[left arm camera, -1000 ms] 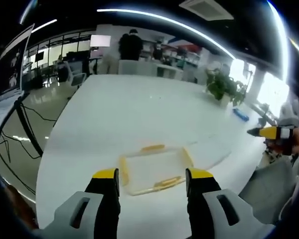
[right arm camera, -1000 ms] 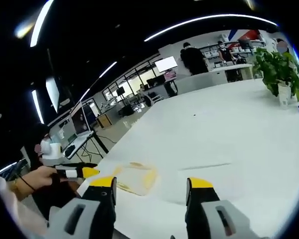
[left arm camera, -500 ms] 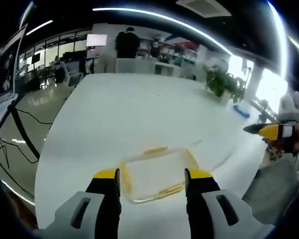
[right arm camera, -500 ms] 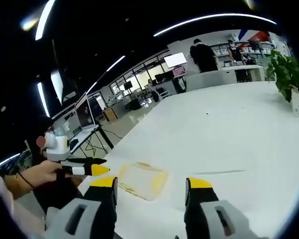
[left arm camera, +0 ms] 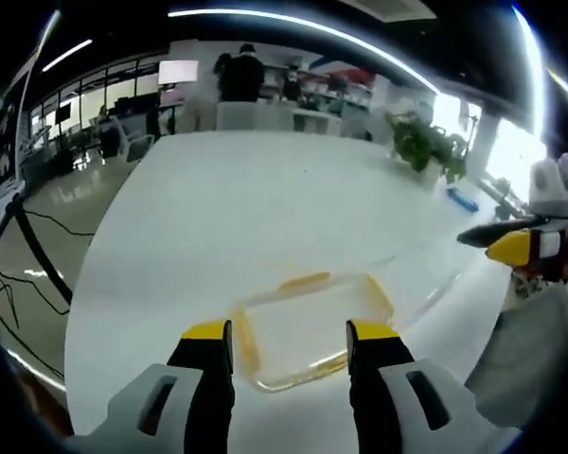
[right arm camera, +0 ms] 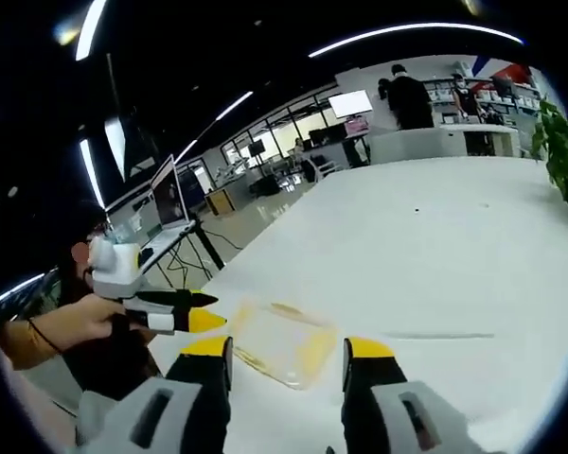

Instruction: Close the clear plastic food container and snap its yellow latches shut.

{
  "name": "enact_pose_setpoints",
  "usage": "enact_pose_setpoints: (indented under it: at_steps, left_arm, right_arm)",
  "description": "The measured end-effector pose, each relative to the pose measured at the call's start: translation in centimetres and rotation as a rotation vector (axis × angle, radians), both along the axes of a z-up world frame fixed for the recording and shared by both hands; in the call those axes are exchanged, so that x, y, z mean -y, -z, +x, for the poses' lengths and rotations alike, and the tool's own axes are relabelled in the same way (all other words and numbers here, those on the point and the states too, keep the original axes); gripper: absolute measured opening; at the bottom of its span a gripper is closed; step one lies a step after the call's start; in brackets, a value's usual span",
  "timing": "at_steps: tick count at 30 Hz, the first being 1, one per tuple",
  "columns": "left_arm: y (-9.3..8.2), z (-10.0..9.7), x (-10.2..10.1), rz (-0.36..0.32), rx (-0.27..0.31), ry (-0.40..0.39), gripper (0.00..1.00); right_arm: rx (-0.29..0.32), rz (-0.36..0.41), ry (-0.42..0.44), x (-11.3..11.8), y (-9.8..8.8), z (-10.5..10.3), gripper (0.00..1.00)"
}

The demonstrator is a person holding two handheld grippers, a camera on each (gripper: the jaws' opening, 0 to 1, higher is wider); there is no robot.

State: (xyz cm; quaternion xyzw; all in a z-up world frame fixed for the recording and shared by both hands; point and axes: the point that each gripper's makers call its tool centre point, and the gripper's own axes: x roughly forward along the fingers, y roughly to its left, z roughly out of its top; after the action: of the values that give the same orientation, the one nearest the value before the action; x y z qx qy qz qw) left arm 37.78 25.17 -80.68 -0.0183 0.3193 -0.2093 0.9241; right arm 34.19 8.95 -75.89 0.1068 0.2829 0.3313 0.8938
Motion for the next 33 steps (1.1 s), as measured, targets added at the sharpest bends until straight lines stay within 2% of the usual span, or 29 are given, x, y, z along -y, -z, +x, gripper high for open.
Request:
enact_pose_setpoints:
  at_steps: [4, 5, 6, 7, 10, 16, 19, 24, 27, 33]
  left_arm:
    - [0.5, 0.2, -0.2, 0.009, -0.008, -0.008, 0.45]
    - [0.7, 0.2, -0.3, 0.018, -0.01, -0.008, 0.44]
    - [0.8, 0.1, -0.4, 0.022, -0.012, -0.006, 0.44]
    - [0.9, 0.1, -0.4, 0.024, -0.015, -0.005, 0.44]
    - [1.2, 0.1, -0.6, 0.019, -0.02, 0.001, 0.44]
    - [1.9, 0.3, -1.2, 0.031, -0.033, -0.005, 0.43]
    - [2.1, 0.4, -1.1, 0.032, -0.039, 0.001, 0.42]
    - [3.2, 0.8, -1.3, 0.077, -0.048, 0.027, 0.41]
    - [3.8, 0.8, -1.2, 0.101, -0.053, 0.054, 0.4]
    - [4.6, 1.1, -1.5, 0.134, -0.059, 0.051, 0.41]
  right_arm:
    - [-0.003, -0.026, -0.001, -0.8, 0.8, 0.3, 0.4]
    - [0.02, -0.099, 0.001, -0.3, 1.3, 0.6, 0.35]
    - [0.061, -0.14, -0.006, -0.3, 1.4, 0.8, 0.31]
    - [0.072, -0.159, -0.001, -0.5, 1.5, 0.9, 0.3]
    - [0.066, -0.151, -0.035, -1.9, 1.8, 0.6, 0.31]
    - [0.034, -0.163, -0.064, -3.1, 3.4, 0.6, 0.3]
    - [0.013, -0.181, -0.066, -3.3, 4.4, 0.8, 0.3]
    - [-0.008, -0.194, -0.061, -3.3, 5.4, 1.3, 0.22]
    - [-0.006, -0.215, -0.061, -3.4, 6.1, 1.8, 0.22]
    - [-0.023, -0.214, -0.048, -3.5, 6.9, 2.6, 0.19]
